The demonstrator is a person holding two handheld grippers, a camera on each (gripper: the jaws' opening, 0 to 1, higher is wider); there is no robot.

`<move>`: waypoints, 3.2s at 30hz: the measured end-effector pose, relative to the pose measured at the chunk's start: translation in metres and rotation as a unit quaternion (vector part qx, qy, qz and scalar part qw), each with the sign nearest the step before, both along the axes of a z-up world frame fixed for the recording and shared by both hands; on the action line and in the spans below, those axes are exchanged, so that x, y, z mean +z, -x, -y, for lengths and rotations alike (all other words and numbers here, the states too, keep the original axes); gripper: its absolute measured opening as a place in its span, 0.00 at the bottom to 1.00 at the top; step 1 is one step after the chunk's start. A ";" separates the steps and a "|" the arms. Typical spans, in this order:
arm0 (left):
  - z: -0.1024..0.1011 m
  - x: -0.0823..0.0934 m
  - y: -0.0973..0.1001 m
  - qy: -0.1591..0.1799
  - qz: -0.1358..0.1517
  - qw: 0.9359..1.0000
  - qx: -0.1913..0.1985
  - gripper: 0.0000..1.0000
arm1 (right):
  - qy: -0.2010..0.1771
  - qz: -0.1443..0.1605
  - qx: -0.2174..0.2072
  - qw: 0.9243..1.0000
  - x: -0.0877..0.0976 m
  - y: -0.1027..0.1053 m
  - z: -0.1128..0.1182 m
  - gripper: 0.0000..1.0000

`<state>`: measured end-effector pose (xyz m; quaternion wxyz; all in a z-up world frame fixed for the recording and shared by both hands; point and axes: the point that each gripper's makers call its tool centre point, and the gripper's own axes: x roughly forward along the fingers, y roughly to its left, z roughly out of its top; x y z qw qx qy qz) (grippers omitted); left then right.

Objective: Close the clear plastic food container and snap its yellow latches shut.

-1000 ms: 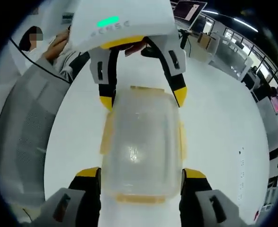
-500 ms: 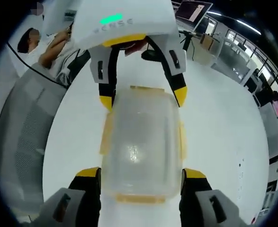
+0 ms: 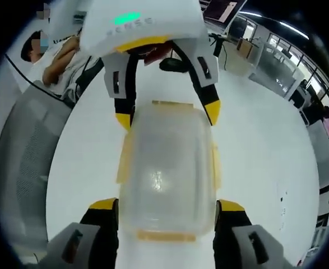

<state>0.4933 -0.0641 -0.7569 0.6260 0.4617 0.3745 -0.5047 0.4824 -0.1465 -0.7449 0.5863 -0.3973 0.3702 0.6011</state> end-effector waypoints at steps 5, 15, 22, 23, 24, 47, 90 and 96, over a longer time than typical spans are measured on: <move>-0.002 0.000 -0.006 -0.002 0.000 1.000 0.000 0.74 | -0.003 0.006 0.005 1.000 0.001 -0.005 -0.002 0.69; -0.001 0.000 -0.011 0.003 0.000 1.000 0.005 0.74 | -0.001 0.006 0.008 1.000 0.001 -0.010 -0.001 0.68; -0.001 0.001 -0.011 0.002 0.001 1.000 0.007 0.74 | 0.000 0.007 0.005 1.000 0.001 -0.011 -0.001 0.69; -0.001 0.001 -0.012 0.006 0.000 1.000 0.011 0.74 | 0.000 0.007 0.004 1.000 0.001 -0.011 -0.001 0.68; 0.000 0.001 -0.012 0.007 -0.001 1.000 0.013 0.74 | -0.001 0.007 0.003 1.000 0.002 -0.011 -0.001 0.68; -0.010 0.009 0.000 0.017 0.000 0.999 0.043 0.76 | -0.011 0.014 -0.031 0.999 0.015 -0.001 0.010 0.67; -0.013 0.051 0.054 0.174 0.056 0.964 0.195 0.75 | -0.126 0.062 -0.192 0.971 0.039 0.065 0.043 0.68; -0.017 0.058 0.068 0.200 0.075 0.953 0.216 0.75 | -0.150 0.085 -0.199 0.965 0.046 0.079 0.047 0.68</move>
